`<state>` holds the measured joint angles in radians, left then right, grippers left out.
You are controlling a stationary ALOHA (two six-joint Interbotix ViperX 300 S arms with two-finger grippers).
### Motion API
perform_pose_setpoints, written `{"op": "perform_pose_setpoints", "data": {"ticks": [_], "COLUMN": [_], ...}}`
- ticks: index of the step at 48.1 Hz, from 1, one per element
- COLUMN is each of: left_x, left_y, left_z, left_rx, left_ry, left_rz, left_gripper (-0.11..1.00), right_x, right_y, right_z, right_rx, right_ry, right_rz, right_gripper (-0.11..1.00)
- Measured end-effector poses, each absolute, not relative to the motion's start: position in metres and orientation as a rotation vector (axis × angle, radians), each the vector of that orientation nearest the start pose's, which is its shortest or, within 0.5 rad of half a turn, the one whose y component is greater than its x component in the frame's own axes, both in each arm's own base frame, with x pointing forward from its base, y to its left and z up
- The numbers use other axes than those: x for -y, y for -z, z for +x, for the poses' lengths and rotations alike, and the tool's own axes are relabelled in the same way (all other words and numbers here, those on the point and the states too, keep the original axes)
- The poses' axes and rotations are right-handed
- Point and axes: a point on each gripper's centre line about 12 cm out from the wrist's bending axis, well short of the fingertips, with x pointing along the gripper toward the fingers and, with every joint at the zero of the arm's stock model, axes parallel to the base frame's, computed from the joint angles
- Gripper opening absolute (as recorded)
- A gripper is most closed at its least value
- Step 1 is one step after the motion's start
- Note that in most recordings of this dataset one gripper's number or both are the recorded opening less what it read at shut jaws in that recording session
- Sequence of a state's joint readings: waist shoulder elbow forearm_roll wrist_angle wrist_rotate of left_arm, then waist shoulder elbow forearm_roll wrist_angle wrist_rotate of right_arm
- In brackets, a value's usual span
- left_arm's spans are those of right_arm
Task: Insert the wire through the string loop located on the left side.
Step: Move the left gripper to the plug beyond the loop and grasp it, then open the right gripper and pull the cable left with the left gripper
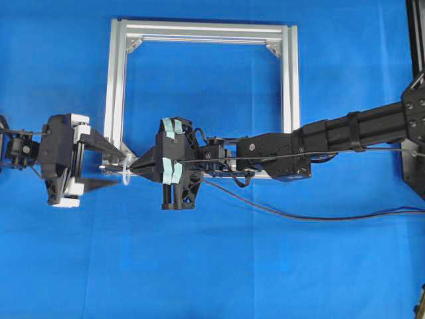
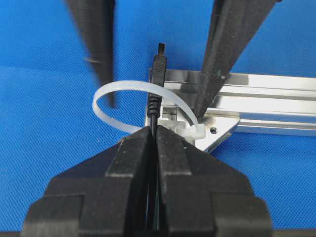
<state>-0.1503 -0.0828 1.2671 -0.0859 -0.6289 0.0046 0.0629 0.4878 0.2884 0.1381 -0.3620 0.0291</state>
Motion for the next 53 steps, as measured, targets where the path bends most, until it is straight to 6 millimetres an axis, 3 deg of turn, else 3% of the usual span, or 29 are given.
{"op": "perform_pose_setpoints", "data": {"ticks": [5, 7, 46, 53], "left_x": [0.0305, 0.0285, 0.0231, 0.023], "left_y": [-0.0942, -0.0953, -0.0974, -0.0969], "left_z": [0.2455, 0.2453, 0.2453, 0.2446], "left_rx": [-0.545, -0.543, -0.55, -0.553], "left_ry": [0.075, 0.064, 0.045, 0.044], "left_rz": [-0.021, -0.032, -0.037, -0.036], "left_gripper": [0.14, 0.07, 0.07, 0.07], "right_x": [-0.0266, -0.0266, -0.0254, -0.0255], "right_y": [-0.1061, -0.1061, -0.1026, -0.1019], "right_z": [0.5146, 0.5146, 0.5134, 0.5131], "right_rx": [-0.417, -0.417, -0.456, -0.462], "right_ry": [0.019, 0.019, 0.014, 0.015], "right_rz": [0.133, 0.133, 0.121, 0.127], "right_gripper": [-0.04, -0.04, -0.04, 0.12]}}
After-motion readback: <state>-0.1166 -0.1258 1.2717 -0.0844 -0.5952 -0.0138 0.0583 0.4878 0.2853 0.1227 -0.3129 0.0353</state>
